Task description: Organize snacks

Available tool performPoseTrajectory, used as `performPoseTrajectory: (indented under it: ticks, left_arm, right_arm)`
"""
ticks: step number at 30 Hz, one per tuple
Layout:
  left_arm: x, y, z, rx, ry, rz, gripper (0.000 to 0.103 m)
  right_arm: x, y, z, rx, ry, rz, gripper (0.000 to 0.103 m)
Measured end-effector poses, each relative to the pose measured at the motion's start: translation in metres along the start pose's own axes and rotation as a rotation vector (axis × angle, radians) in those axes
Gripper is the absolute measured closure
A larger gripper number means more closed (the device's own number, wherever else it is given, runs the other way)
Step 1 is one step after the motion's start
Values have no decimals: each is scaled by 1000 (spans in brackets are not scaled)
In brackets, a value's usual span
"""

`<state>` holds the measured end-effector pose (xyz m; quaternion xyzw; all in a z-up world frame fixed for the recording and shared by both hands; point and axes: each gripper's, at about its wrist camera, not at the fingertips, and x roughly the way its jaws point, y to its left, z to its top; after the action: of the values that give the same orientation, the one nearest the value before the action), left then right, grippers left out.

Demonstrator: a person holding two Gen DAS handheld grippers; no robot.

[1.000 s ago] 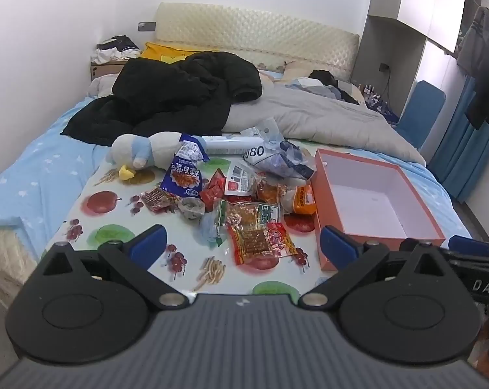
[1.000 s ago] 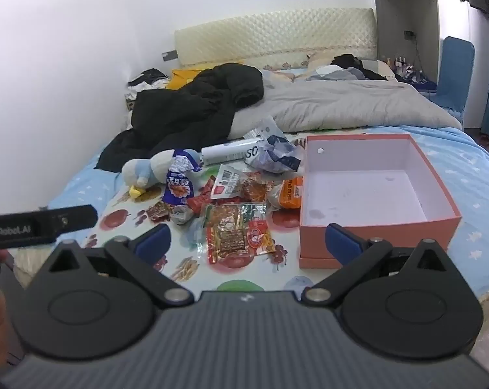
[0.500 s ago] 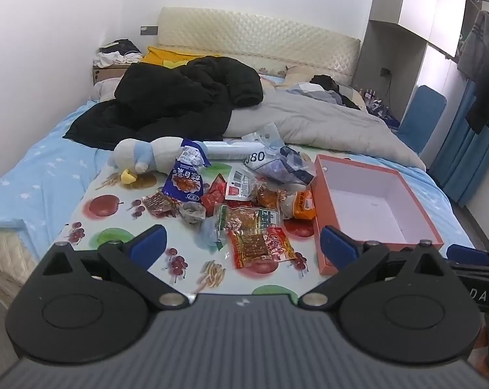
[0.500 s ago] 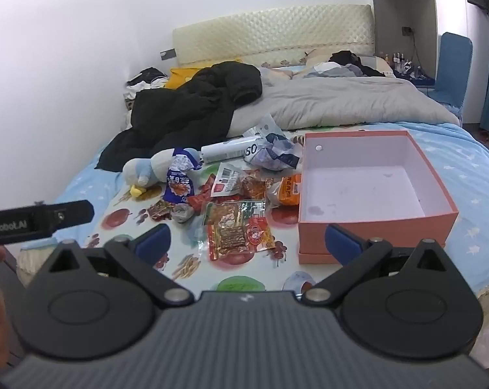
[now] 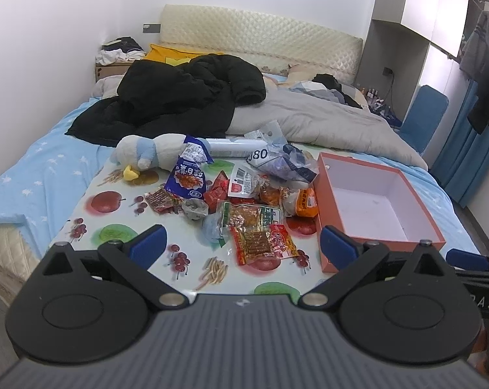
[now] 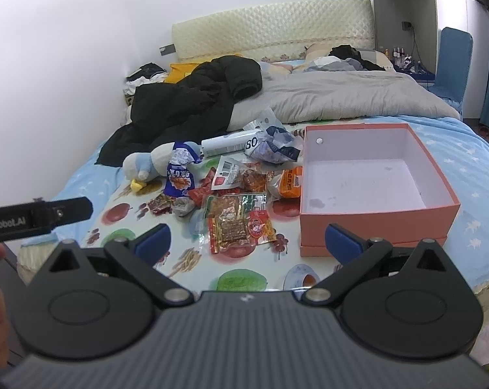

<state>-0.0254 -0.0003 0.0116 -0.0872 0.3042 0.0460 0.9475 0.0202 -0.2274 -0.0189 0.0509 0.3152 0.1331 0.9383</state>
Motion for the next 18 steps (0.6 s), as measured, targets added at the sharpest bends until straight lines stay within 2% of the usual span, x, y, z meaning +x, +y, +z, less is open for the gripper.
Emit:
performPoseTrajectory:
  ticks: [18]
  left_arm:
    - [11,1,-12,30,10,30,1]
  right_arm:
    - [6,1,-14,-13,18,2,0]
